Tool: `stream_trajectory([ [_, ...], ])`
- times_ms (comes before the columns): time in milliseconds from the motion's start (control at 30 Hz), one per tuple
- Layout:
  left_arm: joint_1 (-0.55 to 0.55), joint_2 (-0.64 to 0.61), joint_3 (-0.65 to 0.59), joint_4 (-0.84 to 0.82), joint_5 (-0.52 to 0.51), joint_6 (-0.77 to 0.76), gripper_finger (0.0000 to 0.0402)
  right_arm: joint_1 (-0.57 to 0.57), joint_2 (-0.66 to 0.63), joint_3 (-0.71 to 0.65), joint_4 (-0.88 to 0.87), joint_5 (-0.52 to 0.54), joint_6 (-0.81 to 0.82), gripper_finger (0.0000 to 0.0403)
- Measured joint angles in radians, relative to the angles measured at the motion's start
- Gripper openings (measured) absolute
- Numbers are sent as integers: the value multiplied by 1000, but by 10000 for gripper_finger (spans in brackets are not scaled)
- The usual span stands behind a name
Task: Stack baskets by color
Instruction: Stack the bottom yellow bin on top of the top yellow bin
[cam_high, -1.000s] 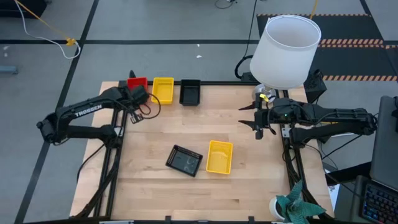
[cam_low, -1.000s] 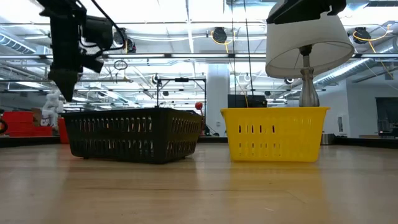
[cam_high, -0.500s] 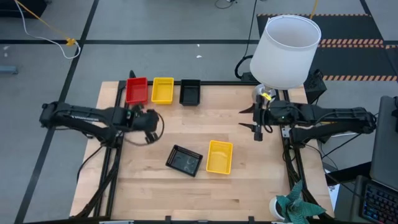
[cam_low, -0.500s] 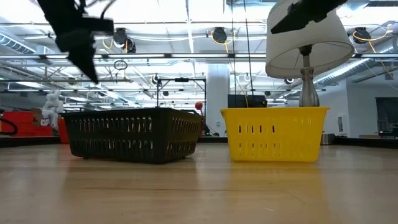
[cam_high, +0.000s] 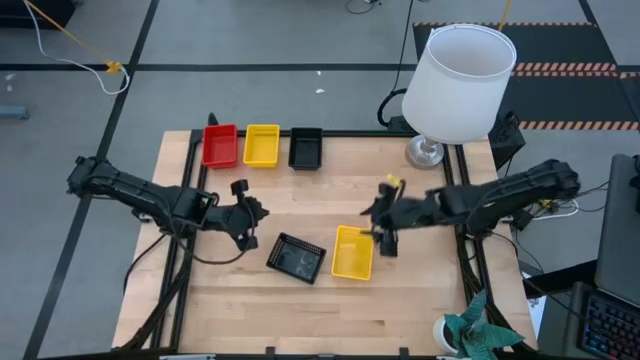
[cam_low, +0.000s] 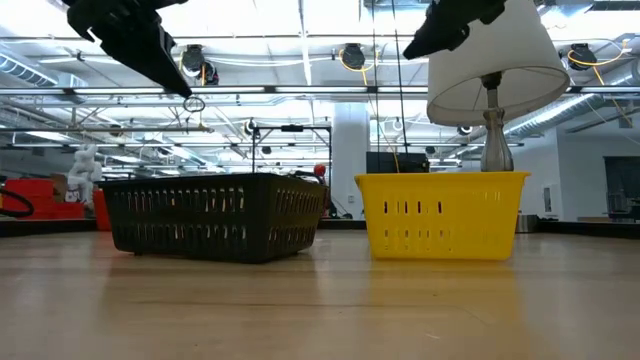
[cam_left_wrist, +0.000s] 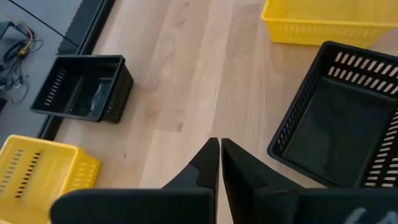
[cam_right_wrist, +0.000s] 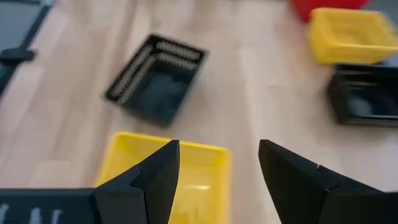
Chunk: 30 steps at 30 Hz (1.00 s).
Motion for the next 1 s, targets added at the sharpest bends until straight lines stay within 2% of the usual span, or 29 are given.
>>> stream_trajectory([
  [233, -2, 0, 0, 9, 0, 9, 3, 167, 138, 53, -63, -3, 211, 212],
  [533, -2, 0, 0, 35, 0, -70, 24, 331, 299, 54, -83, 2, 450, 212],
  [733, -2, 0, 0, 74, 0, -113, 26, 363, 376, 54, -94, 15, 475, 212],
  [1000, -5, 24, 0, 134, -1, -106, 26, 361, 402, 54, -94, 82, 452, 212],
])
